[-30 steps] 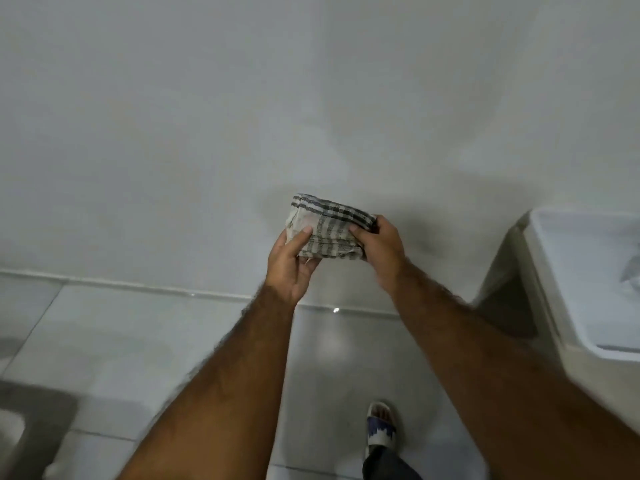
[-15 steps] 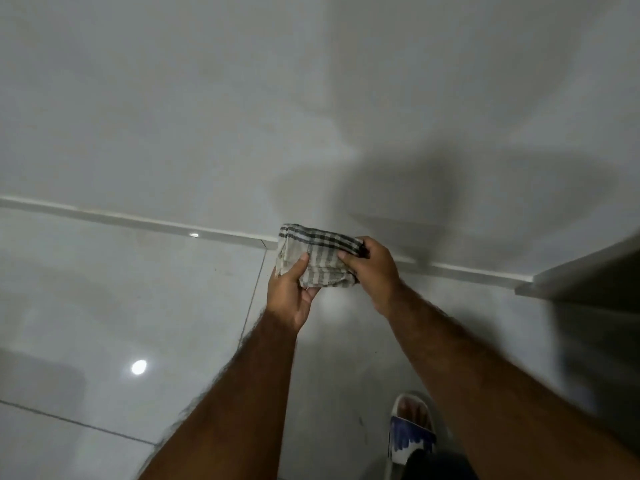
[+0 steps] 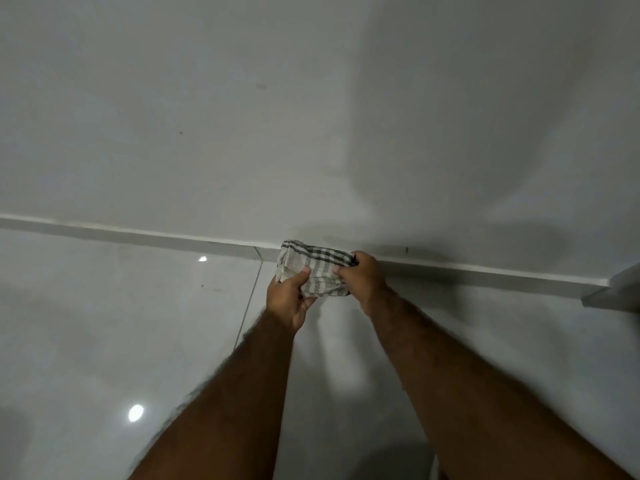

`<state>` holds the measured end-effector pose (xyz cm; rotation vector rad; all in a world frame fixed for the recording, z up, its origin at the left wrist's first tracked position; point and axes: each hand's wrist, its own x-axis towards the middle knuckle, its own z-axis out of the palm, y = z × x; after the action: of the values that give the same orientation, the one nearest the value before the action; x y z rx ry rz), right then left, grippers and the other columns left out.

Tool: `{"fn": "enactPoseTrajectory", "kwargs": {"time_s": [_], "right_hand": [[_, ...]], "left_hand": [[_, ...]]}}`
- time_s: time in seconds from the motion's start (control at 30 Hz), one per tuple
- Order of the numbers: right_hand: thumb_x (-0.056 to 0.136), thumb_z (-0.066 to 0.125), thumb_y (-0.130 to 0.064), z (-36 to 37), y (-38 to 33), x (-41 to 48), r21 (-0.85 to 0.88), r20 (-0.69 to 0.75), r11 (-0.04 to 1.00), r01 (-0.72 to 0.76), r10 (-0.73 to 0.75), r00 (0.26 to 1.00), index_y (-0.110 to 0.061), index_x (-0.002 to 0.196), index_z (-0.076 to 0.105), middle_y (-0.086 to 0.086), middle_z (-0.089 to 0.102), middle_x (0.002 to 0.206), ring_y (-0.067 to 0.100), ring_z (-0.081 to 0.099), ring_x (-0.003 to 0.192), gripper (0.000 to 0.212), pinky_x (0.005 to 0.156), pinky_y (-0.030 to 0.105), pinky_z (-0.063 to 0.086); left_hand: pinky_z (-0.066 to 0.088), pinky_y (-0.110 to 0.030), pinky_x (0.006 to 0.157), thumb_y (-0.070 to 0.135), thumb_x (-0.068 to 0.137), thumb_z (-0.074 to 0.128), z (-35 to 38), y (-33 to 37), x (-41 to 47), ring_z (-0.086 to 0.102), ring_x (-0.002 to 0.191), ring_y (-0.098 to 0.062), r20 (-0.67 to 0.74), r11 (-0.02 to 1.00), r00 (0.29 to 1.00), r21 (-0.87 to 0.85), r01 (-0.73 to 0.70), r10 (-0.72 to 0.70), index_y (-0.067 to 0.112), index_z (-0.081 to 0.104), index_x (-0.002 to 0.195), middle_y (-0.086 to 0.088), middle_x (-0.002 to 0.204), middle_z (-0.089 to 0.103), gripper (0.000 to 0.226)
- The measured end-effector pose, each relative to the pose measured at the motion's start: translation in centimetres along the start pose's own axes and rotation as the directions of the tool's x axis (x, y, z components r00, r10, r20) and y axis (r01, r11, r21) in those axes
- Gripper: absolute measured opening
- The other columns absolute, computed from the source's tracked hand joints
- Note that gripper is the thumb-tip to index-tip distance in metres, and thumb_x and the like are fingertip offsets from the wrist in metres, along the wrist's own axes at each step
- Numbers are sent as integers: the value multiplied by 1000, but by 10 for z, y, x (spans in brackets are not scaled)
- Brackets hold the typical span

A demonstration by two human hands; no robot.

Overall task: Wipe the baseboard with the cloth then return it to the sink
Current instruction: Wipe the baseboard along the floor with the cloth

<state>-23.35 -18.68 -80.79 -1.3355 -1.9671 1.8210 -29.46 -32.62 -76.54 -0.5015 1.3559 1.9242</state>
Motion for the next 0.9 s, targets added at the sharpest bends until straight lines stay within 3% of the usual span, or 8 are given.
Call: {"fn": "enactPoseTrajectory", "kwargs": {"time_s": [0.1,0.17,0.27,0.33,0.4,0.57,0.67,0.9], "right_hand": [[85,86,-18,5,1,-7,-99,-15,995,-17,16,1000,-5,112,73,12,78,110,30,75,100,32,91,42,64],[92,83,-16,3,0,-14,-346,-119,930,124,-175,977,-1,124,67,18,71,125,35,68,114,39,97,40,58],[91,80,-17,-10,-17,-18,-743,2,454,491,-733,680,3,145,55,23,50,152,40,45,144,63,117,52,43],[92,72,-11,-19,-43,-20,-801,228,119,587,-845,483,-1,154,48,19,36,165,35,30,156,67,125,55,30],[93,64,-1,-27,-74,-22,-835,240,-19,550,-912,334,-3,157,45,16,31,169,32,26,158,68,126,57,24],[101,63,-14,-62,-132,-4,-968,89,-60,245,-990,109,-12,163,37,11,31,170,31,29,158,67,127,61,16],[110,55,-32,-80,-138,17,-973,194,-194,125,-981,-17,-17,162,43,13,42,164,34,41,151,55,121,61,19],[109,54,-53,-79,-140,37,-971,235,-240,16,-959,-161,-24,156,53,9,55,155,32,57,140,55,112,62,34]], "left_hand": [[67,-45,70,-7,95,61,-3,-15,12,77,91,-35,-30,999,1000,-36,3,-4,-6,59,135,-29,124,71,40],[67,-44,66,-9,95,60,-7,-26,22,78,83,-32,-55,998,998,-57,1,-4,-4,60,135,-28,123,72,40],[65,-40,61,-10,93,59,-14,-40,36,78,81,-32,-123,998,992,-67,6,-14,1,62,133,-23,115,75,41],[65,-38,58,-10,91,62,-20,-45,47,76,80,-33,-179,997,984,-77,-2,-12,1,64,130,-20,105,76,41],[65,-36,57,-8,88,67,-24,-47,56,75,76,-31,-231,995,973,-98,-10,-13,-3,66,126,-18,97,76,38],[64,-38,74,1,85,76,-42,-39,86,75,76,-28,-340,989,940,-131,-74,25,-4,69,120,-16,96,77,37],[63,-41,80,4,85,73,-44,-26,107,75,77,-27,-404,988,911,-84,-131,87,-1,70,117,-14,95,77,33],[64,-44,86,20,85,68,-29,-3,151,73,89,-32,-494,977,846,157,-140,201,10,68,105,-13,103,74,23]]}}
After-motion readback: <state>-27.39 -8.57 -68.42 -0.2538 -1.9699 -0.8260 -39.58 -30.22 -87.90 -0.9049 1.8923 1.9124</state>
